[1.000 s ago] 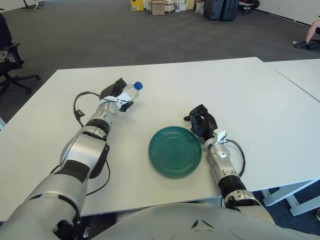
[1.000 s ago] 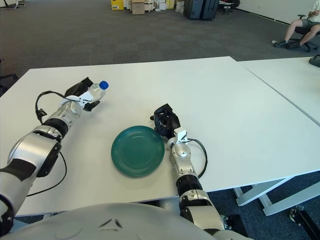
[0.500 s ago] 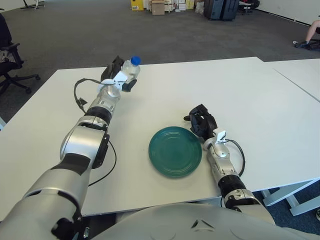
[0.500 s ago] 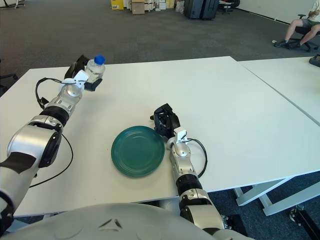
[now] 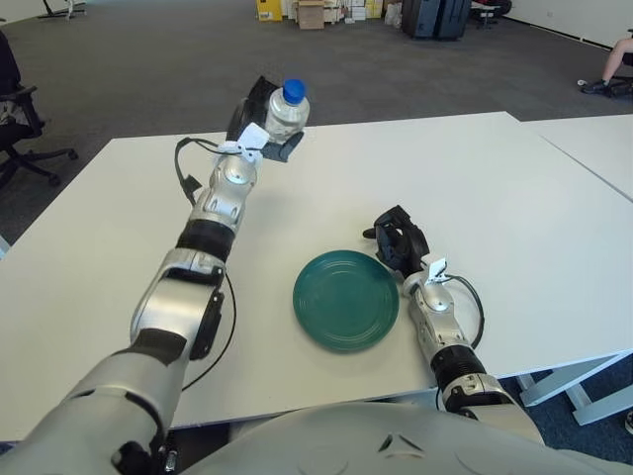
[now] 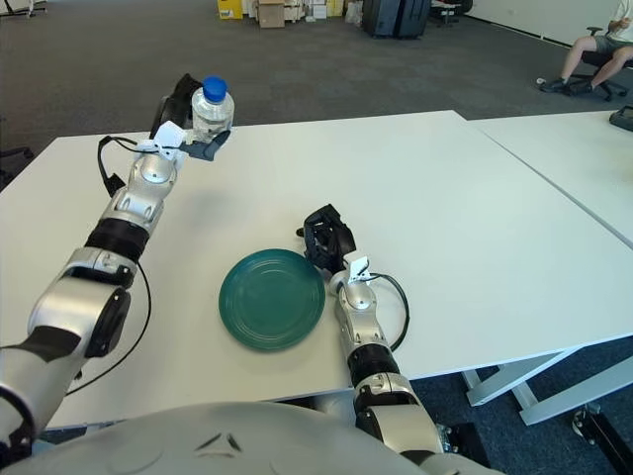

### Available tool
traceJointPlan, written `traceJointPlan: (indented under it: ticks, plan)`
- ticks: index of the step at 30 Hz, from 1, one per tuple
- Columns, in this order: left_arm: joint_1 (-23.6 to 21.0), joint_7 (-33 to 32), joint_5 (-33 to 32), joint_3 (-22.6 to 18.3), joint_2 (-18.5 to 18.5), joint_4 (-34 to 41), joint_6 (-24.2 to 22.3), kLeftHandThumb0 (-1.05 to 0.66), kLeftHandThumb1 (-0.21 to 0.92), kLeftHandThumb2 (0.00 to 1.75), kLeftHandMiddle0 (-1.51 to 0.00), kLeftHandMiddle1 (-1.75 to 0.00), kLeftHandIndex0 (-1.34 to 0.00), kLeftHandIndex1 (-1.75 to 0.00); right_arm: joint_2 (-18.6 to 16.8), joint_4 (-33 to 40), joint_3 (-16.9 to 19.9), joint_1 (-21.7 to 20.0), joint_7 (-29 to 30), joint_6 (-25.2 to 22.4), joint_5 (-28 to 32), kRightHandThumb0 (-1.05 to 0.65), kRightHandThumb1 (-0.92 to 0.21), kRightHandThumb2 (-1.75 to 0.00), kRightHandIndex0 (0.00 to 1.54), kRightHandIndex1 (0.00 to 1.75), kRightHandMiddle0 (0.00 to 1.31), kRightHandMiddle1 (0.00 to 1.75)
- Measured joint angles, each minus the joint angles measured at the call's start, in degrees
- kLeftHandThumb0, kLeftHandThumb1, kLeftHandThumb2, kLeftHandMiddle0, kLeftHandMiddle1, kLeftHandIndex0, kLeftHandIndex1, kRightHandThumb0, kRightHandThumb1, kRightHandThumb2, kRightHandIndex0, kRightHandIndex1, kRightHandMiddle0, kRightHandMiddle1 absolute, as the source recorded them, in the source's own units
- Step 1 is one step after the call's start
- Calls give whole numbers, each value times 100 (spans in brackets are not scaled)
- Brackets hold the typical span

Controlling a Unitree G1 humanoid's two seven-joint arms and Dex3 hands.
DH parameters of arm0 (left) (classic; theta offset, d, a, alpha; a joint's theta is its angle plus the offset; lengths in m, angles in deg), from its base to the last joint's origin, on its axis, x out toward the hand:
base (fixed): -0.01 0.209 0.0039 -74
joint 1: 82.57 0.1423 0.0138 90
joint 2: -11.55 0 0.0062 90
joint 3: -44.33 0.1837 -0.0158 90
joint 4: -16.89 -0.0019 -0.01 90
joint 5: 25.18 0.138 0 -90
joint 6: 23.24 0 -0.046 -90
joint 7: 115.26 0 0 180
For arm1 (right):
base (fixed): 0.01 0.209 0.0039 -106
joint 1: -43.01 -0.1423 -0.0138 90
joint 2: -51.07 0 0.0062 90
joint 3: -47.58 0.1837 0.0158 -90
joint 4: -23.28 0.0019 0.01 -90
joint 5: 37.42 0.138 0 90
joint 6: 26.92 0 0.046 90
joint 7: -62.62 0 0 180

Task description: Put the bottle into the plate.

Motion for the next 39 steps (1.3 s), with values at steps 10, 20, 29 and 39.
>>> traceJointPlan:
  ticks: [10,20,29,39]
  plan:
    - [1083,1045,7,437,0,1816,59,-48,27,137,-118,-175,-64,-175,10,-82,52,-7,-8,-114,14,-38,-69,-84,38,128,33,175]
    - [1255,1794,7,623,172,2223,340,-49,26,138,-118,-175,-65,-175,-10,-101,54,-31,11,-112,12,-38,-71,-81,39,127,32,175]
    - [1279,1993,96,682,328,2213,680,-49,26,138,-118,-175,-65,-175,-11,-101,57,-34,3,-109,13,-37,-72,-80,38,126,31,175]
    - [1831,2348,260,828,431,3010,388,-49,26,138,-116,-175,-65,-175,-25,-111,57,-43,-12,-107,14,-37,-75,-76,38,126,29,175]
